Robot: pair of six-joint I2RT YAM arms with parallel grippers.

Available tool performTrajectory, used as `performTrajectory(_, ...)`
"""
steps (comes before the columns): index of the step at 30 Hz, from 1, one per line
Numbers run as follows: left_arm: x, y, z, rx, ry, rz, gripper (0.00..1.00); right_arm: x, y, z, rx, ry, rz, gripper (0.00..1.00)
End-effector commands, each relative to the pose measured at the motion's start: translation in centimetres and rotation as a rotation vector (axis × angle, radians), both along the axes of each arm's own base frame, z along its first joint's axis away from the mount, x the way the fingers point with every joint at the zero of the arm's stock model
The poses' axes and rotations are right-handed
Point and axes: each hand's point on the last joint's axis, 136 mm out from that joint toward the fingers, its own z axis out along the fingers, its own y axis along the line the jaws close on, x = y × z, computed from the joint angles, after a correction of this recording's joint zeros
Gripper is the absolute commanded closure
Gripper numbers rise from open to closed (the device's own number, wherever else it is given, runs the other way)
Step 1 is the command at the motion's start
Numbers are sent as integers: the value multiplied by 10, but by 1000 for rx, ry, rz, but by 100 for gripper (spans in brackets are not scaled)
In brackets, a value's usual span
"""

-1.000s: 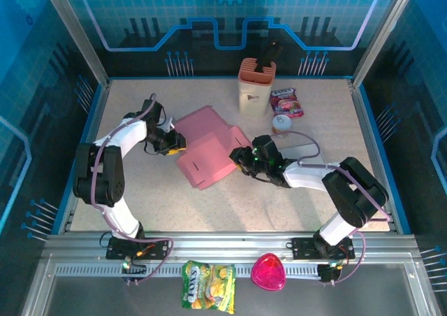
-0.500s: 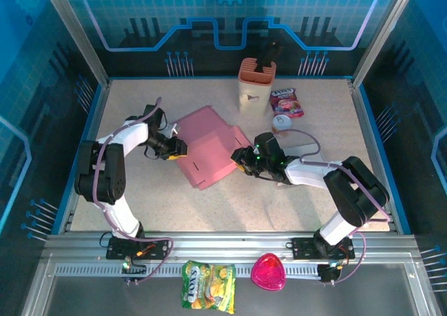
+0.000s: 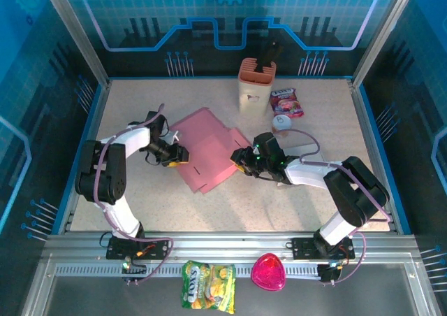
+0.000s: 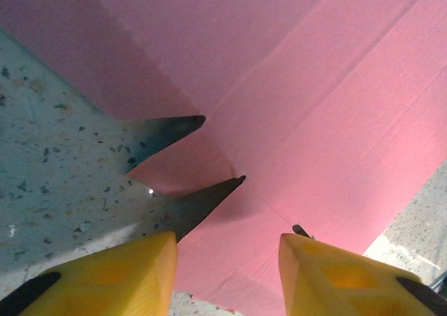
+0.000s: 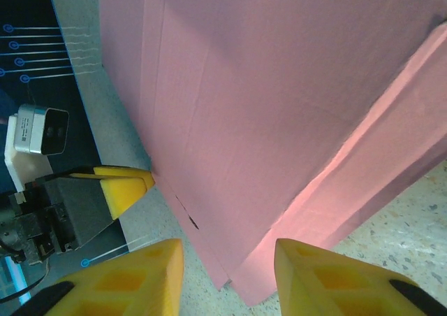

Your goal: Fold the paper box

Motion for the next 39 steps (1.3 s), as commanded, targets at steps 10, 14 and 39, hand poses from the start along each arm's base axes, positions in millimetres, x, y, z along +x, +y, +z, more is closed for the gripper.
performTrajectory(10,15,10,25,69,-121,23,48,-5,-12,-22,-47,68,2,60)
performTrajectory(14,20,9,45,48,-184,49,46,0,-8,-27,-58,91,1,58)
performTrajectory(39,0,-5,1,-40,-45,-31,52,15,-10,-47,-75,166,-8,57)
